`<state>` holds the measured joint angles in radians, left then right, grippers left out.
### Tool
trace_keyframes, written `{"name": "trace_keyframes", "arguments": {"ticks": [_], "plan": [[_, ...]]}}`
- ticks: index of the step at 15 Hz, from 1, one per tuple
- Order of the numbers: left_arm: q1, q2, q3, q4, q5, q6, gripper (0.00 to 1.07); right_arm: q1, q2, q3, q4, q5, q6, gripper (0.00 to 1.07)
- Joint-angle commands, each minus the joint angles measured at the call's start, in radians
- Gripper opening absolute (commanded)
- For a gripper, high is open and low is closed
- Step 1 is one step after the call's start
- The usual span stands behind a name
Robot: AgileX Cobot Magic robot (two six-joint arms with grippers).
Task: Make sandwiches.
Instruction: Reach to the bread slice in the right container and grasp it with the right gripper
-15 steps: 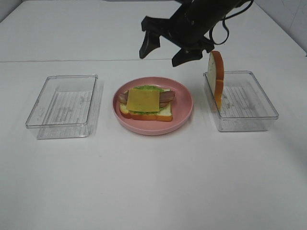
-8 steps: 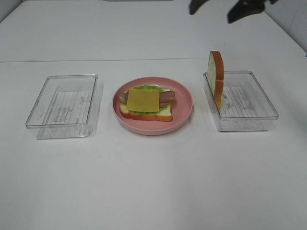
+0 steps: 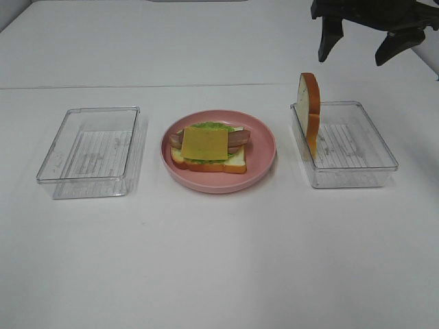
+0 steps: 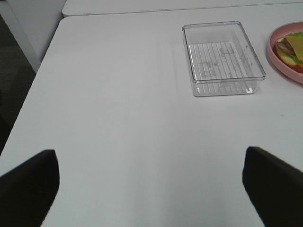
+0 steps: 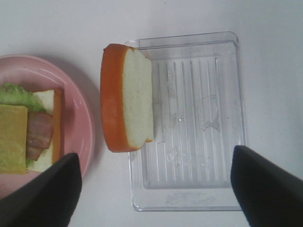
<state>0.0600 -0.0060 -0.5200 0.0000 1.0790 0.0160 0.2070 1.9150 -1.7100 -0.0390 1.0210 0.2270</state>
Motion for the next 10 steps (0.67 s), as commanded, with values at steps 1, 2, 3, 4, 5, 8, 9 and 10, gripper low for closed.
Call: {"name": "trace_keyframes", "arguments": {"ticks": [1,2,3,4,5,8,9,10], "plan": [[0.004,-0.014,0.003,-0.006,-0.004,-0.001,0.98,0.001,0.067,-0.096,0.039,0.006,-0.036,0.83],[0.004,-0.014,0.003,-0.006,-0.004,-0.001,0.98,0.001,0.108,-0.148,0.039,0.039,-0.036,0.83],[0.004,-0.014,0.003,-0.006,-0.004,-0.001,0.98,0.001,0.131,-0.177,0.039,0.061,-0.036,0.83],[0.004,-0.014,0.003,-0.006,-0.004,-0.001,0.98,0.001,0.197,-0.249,0.054,0.119,-0.043,0.83],[0.004,-0.014,0.003,-0.006,-0.004,-0.001,0.98,0.001,0.231,-0.289,0.058,0.143,-0.050,0.83],[0.004,-0.014,0.003,-0.006,-0.004,-0.001,0.98,0.001,0.307,-0.351,0.061,0.172,-0.057,0.83],[0.004,-0.014,0.003,-0.006,-0.004,-0.001,0.98,0.005,0.345,-0.374,0.077,0.181,-0.064,0.83],[0.004,-0.014,0.003,-0.006,-0.004,-0.001,0.98,0.011,0.366,-0.384,0.085,0.182,-0.070,0.83]]}}
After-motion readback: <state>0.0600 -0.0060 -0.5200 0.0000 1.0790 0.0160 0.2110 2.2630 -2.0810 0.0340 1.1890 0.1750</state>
